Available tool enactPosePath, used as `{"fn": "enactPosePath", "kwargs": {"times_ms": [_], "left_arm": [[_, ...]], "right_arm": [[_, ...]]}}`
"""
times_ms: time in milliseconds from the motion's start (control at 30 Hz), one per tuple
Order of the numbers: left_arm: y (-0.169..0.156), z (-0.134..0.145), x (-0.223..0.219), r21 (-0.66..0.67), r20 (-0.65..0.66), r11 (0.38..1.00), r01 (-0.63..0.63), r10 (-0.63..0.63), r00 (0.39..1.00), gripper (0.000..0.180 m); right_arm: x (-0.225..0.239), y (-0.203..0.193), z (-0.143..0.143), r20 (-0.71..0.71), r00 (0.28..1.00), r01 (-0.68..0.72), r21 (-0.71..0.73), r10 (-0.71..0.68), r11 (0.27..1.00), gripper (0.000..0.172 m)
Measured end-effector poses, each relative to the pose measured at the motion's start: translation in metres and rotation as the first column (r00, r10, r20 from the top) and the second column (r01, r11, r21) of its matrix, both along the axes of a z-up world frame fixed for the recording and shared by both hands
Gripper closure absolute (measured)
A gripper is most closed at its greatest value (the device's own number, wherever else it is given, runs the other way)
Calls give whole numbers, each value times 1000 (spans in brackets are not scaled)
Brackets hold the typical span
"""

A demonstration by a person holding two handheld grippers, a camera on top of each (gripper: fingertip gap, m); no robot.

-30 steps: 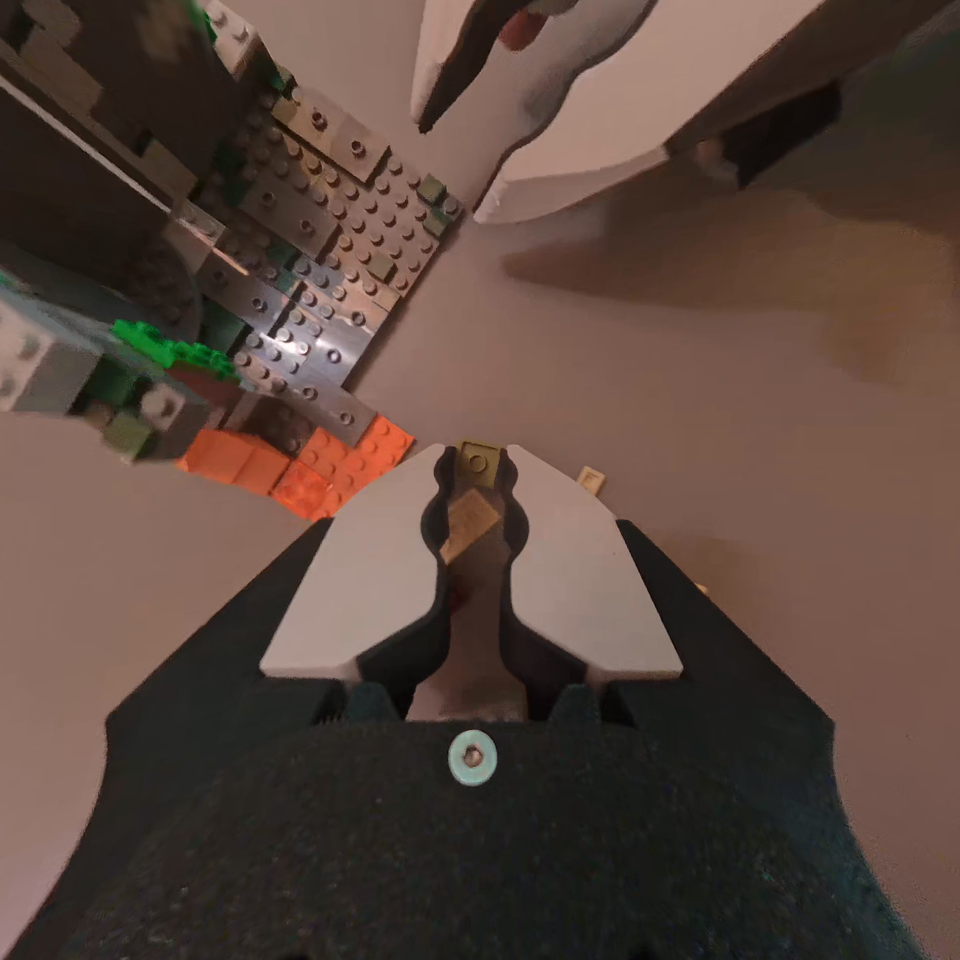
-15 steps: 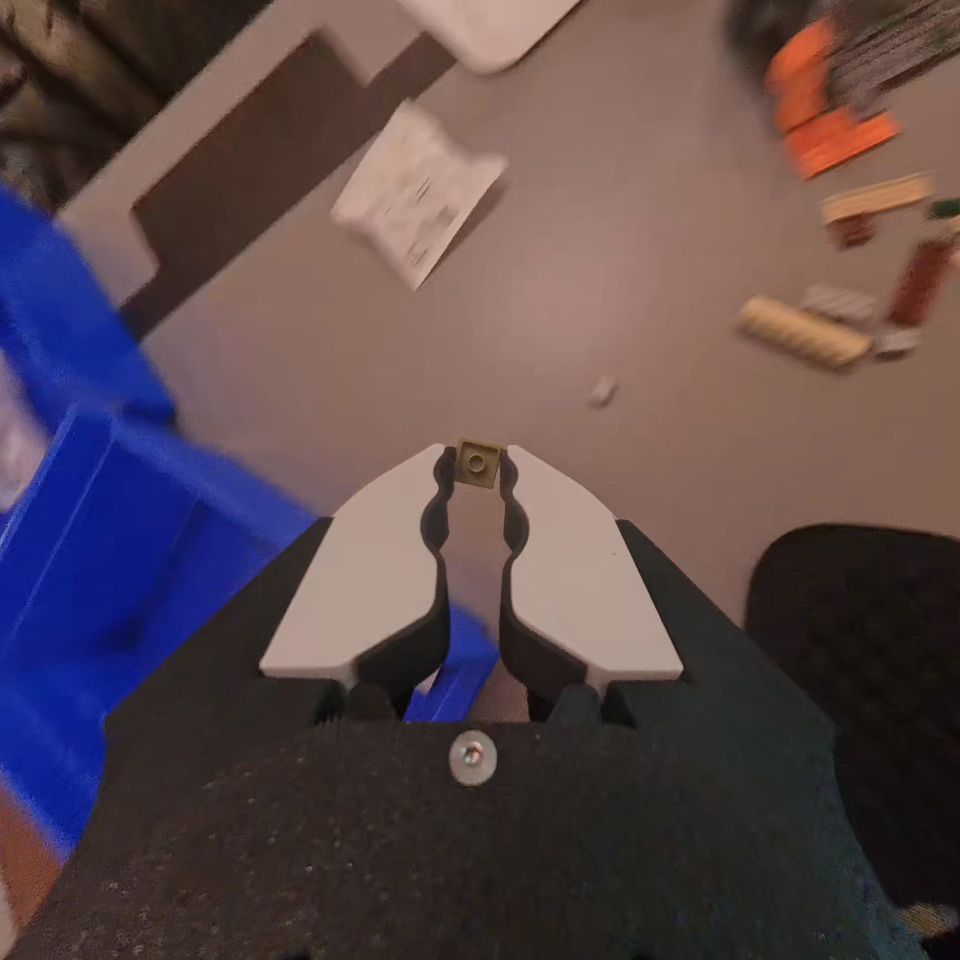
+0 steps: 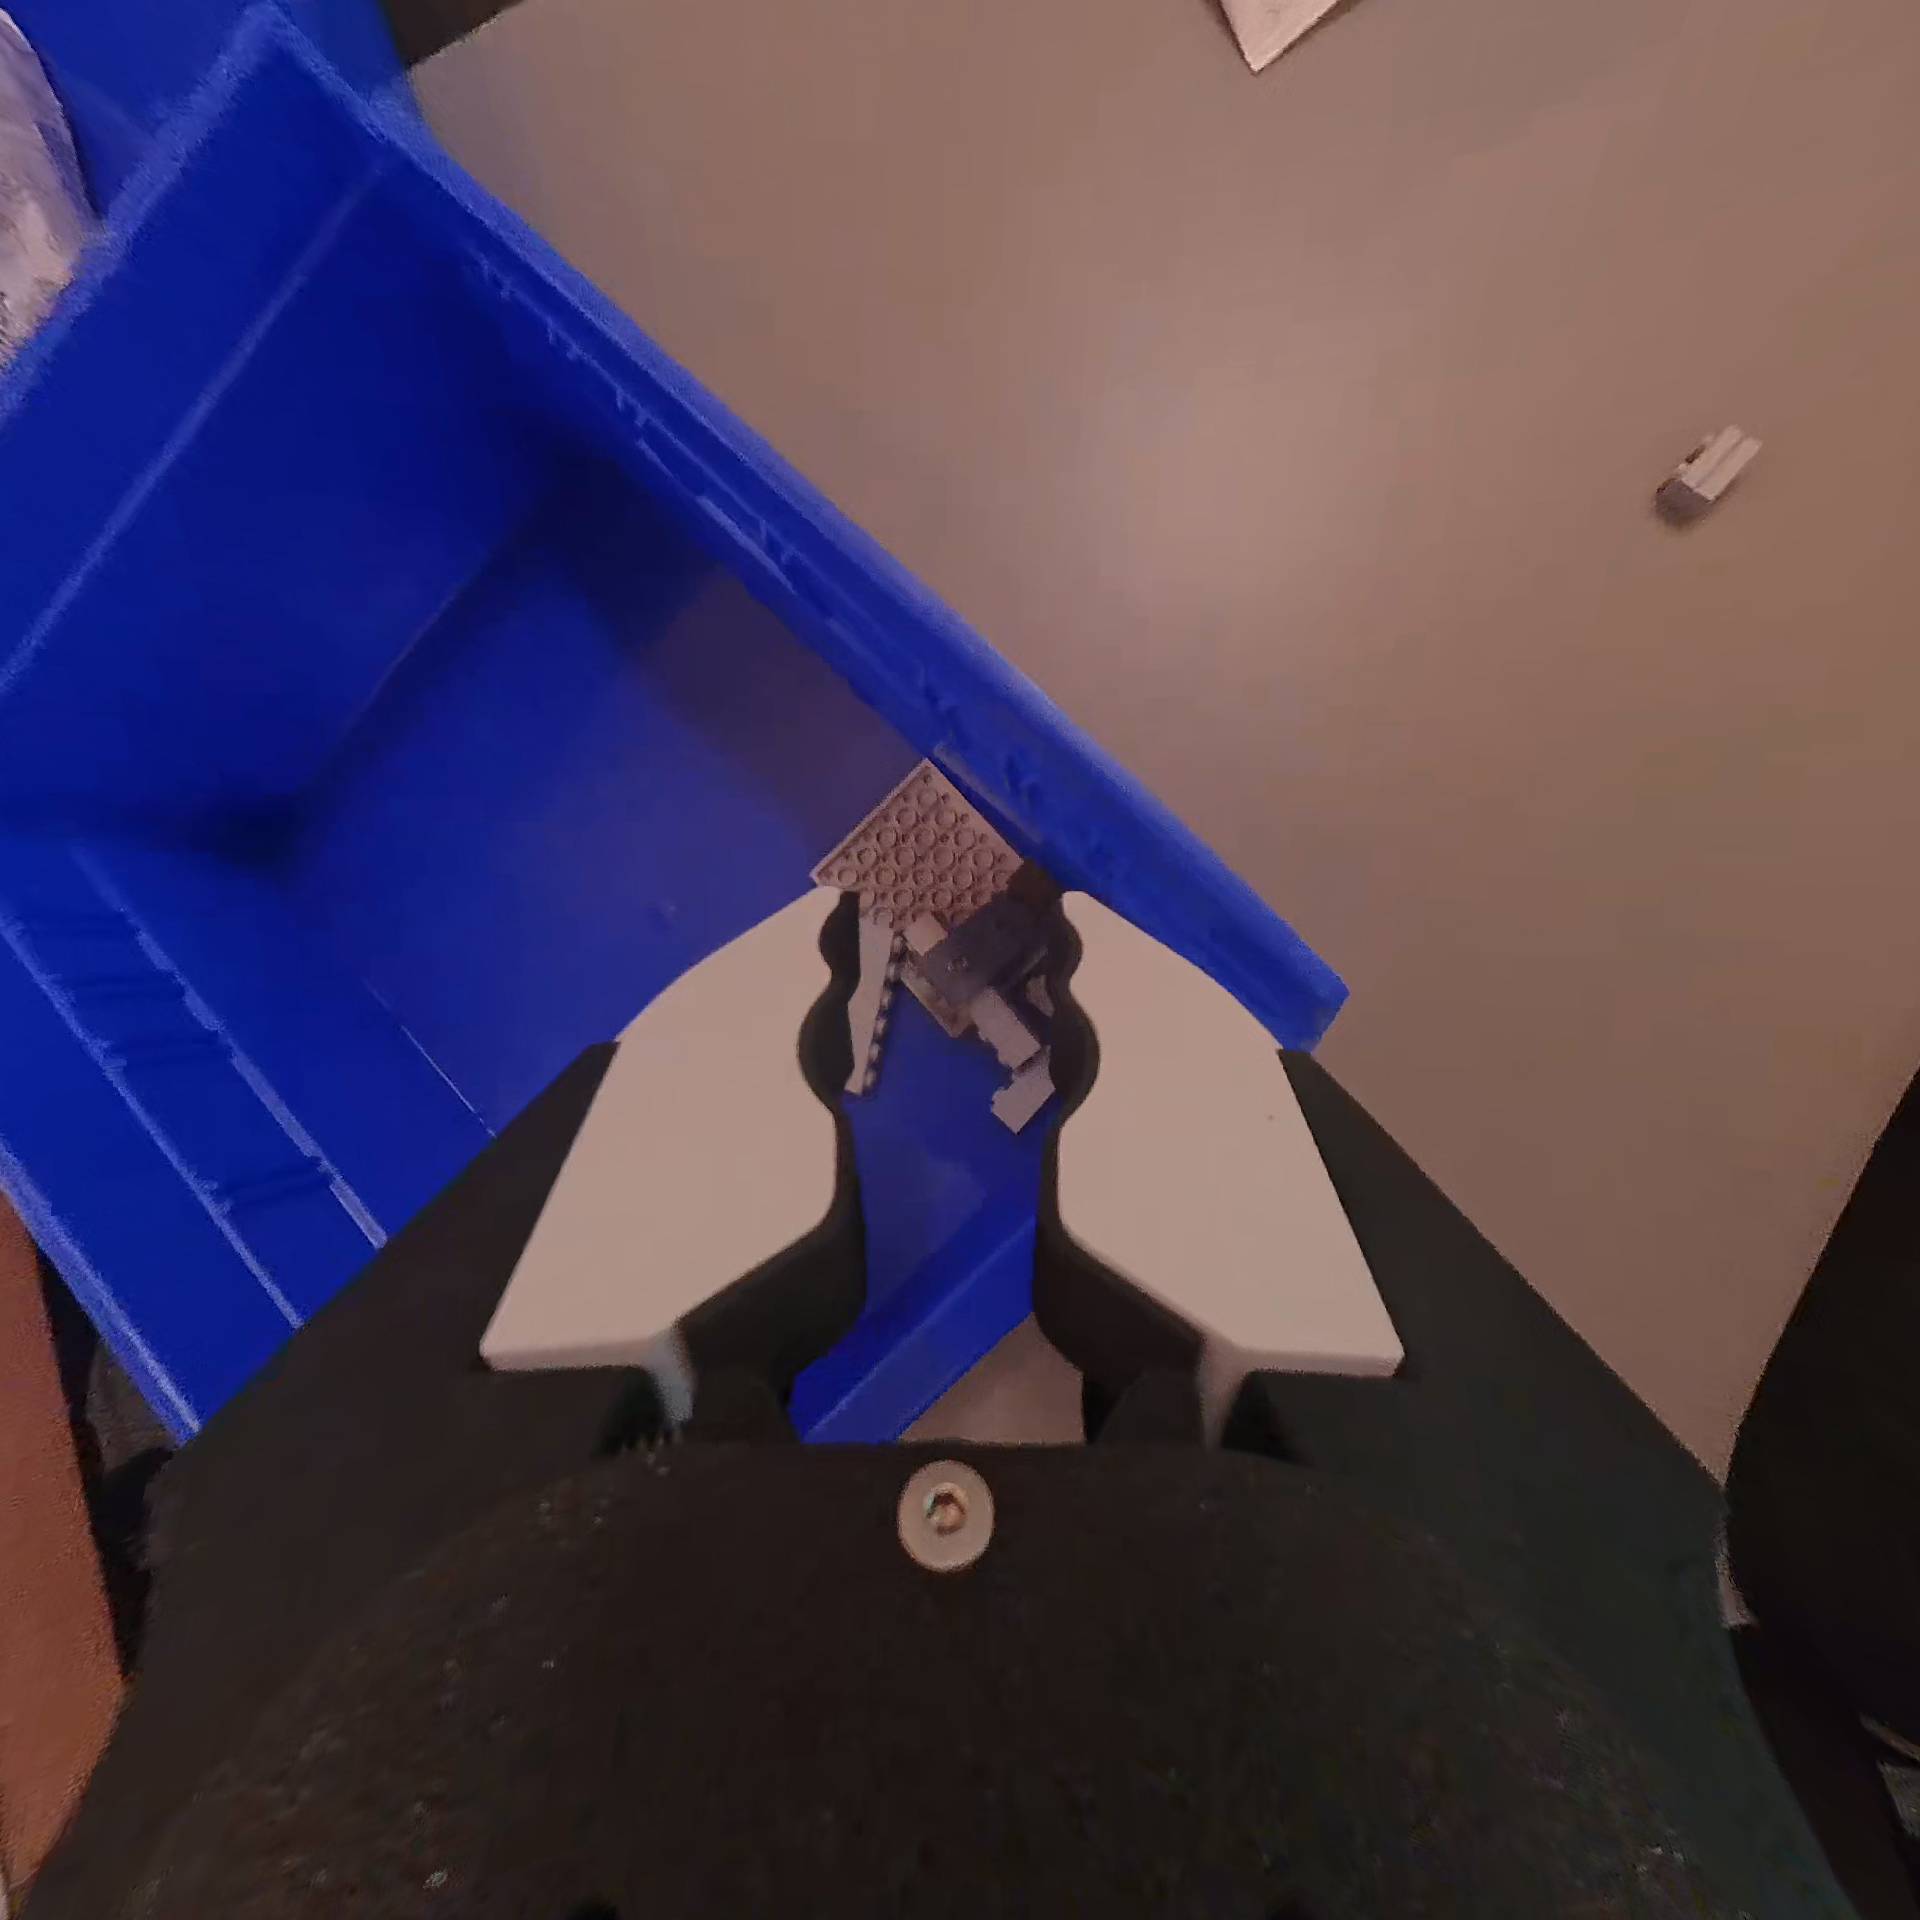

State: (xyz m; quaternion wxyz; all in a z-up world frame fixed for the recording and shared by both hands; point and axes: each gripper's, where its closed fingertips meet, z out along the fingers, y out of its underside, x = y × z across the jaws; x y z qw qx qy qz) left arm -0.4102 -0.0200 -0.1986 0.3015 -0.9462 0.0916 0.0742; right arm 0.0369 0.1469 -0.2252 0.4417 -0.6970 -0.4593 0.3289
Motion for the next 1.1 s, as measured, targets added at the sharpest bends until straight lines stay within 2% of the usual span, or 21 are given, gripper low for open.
{"fn": "enactPosePath", "kwargs": {"times_ms": [100,167,300,400,500,667,767,933,1100], "left_arm": [[11,23,2,94,-77,996,2,5,997,145],[19,42,21,164,-92,985,54,-39,995,146],[34,56,96,211,-107,937,278,-261,959,145],[42,41,163,199,-88,870,452,-443,892,143],[48,5,224,152,-7,795,587,-593,805,138],[56,-60,281,33,117,717,696,-695,710,119],[60,-84,294,-20,141,685,728,-719,680,110],[64,-87,305,3,169,643,766,-755,634,111],[61,-79,310,40,59,606,794,-795,604,111]], "right_arm": [[0,-1,-1,9,1000,-6,-2,6,1000,135],[-1,-4,-1,17,1000,-24,7,24,1000,136],[-6,-13,-7,64,995,-80,38,78,996,138],[-11,-20,-8,87,990,-117,65,111,991,140],[-17,-28,-7,92,985,-156,90,147,984,145],[-26,-42,-12,134,969,-226,119,210,967,150],[-30,-49,-13,145,960,-257,124,239,958,151],[-38,-64,-14,155,939,-326,128,306,937,150],[-53,-90,-15,185,901,-418,137,392,898,142]]}}
